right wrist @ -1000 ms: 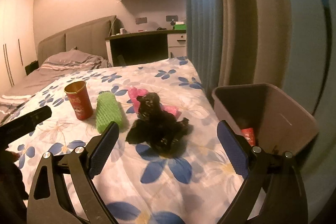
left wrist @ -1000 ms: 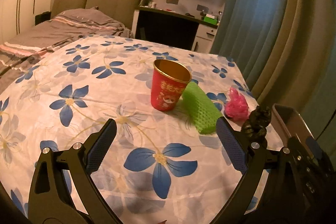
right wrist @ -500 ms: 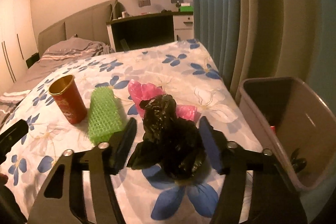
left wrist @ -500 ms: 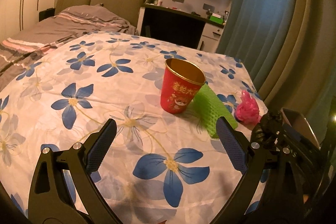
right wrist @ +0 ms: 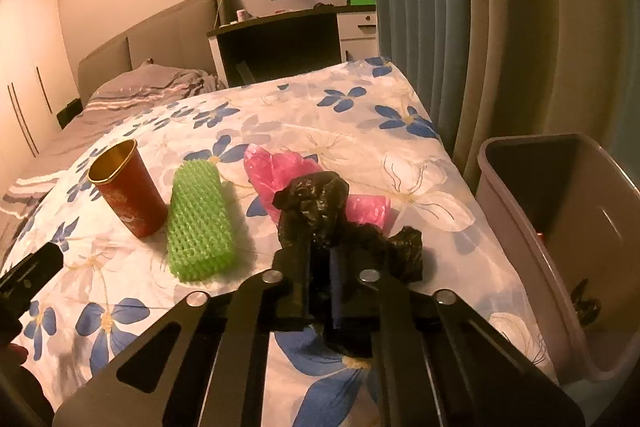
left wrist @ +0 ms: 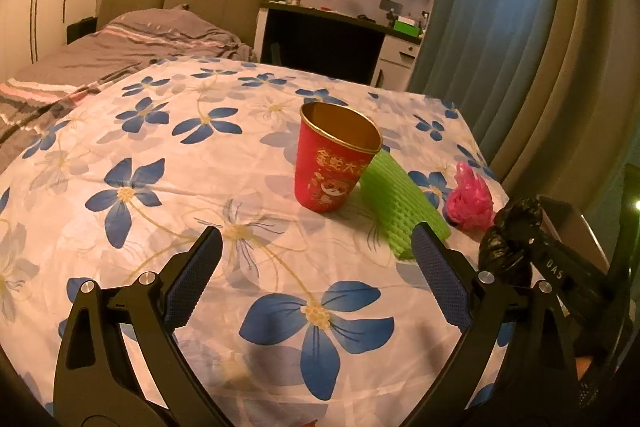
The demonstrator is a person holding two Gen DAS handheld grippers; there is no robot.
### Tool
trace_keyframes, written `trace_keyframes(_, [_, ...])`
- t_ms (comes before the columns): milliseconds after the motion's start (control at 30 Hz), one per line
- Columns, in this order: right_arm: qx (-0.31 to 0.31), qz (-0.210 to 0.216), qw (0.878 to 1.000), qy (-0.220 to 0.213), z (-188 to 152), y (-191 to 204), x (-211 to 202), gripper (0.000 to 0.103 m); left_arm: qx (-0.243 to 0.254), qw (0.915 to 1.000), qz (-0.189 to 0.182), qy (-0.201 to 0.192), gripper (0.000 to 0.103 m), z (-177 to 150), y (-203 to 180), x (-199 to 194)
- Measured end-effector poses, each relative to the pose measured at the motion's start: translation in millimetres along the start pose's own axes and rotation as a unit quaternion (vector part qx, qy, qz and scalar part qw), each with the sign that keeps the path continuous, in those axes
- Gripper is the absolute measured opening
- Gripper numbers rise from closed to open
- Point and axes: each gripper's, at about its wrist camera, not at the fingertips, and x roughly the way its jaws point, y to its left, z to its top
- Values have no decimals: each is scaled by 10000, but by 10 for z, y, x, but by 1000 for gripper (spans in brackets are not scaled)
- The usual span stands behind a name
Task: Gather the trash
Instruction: 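Close the right tool on the black bag while the left tool grips the gold-rimmed red cup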
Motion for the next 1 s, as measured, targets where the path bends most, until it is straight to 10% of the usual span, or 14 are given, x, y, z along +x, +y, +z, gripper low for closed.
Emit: trace_keyframes(1000, [124, 164, 9975, -672, -10, -72, -265, 5, 273, 9993, 97, 230, 87, 475, -101, 934])
